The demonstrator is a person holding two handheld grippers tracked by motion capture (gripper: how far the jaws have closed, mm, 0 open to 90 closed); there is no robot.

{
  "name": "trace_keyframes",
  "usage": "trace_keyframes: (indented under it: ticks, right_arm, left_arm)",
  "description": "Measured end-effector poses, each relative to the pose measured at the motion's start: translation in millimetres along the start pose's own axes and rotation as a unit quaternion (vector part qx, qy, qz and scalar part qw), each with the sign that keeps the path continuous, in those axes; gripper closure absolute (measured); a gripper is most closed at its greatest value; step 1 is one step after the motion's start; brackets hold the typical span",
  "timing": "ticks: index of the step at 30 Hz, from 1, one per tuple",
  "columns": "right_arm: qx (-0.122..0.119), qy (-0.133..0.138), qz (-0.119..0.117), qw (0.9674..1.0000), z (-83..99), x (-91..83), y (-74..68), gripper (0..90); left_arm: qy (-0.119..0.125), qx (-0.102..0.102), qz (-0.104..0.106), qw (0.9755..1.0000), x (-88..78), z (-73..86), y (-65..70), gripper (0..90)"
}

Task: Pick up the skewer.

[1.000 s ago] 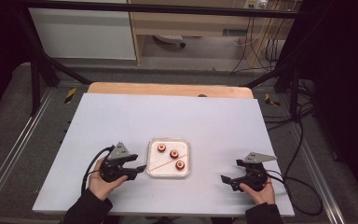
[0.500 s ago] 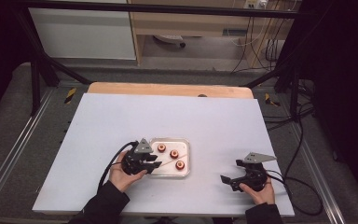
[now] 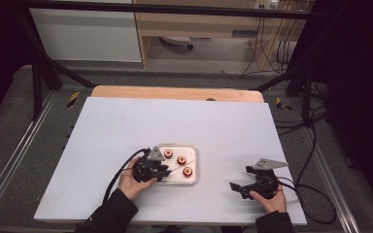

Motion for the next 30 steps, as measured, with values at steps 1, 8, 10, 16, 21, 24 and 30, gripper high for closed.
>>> trace_keyframes:
  ticks: [1, 8, 10, 16, 21, 24, 30]
  right_arm:
    - [-0.002, -0.001, 0.0, 1.0, 0.1, 0.1, 0.2, 1.2]
    - [0.0, 0.0, 0.0, 1.0, 0.0, -0.1, -0.1, 1.2]
    - [0.0, 0.001, -0.001, 1.0, -0.1, 0.0, -0.2, 1.3]
    - [0.0, -0.001, -0.003, 1.0, 0.1, 0.5, -0.5, 1.3]
    - [0.0, 0.0, -0.003, 1.0, 0.0, 0.6, -0.5, 1.4]
    - [0.0, 0.0, -0.004, 1.0, -0.1, 0.4, -0.7, 1.4]
    - [0.002, 0.0, -0.003, 1.0, -0.2, -0.1, -0.7, 1.4]
  left_arm:
    - [0.001, 0.0, 0.001, 1.0, 0.8, 0.0, 0.1, 76.2]
    - [0.001, 0.004, -0.004, 1.0, 5.2, 0.7, -0.3, 80.6]
    - [0.003, 0.006, -0.005, 1.0, 5.3, 1.1, -0.6, 82.1]
    - [0.009, 0.01, -0.012, 0.9998, 5.6, 2.3, -0.9, 86.7]
    - [0.012, 0.017, -0.01, 0.9997, 5.8, 2.9, -0.3, 87.8]
    - [0.017, 0.019, -0.007, 0.9996, 6.0, 3.5, 0.1, 88.2]
    - [0.032, 0.022, 0.0, 0.9993, 2.2, 3.2, 1.8, 88.5]
Point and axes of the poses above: each handheld gripper's, and its own axes: x roughly forward along the jaws, z roughly out of its underside, y roughly to its right, the point moved 4 cm from there along x, roughly forward along the jaws, and after that the axes turned 11 degrees about z, right-handed, at the moved point
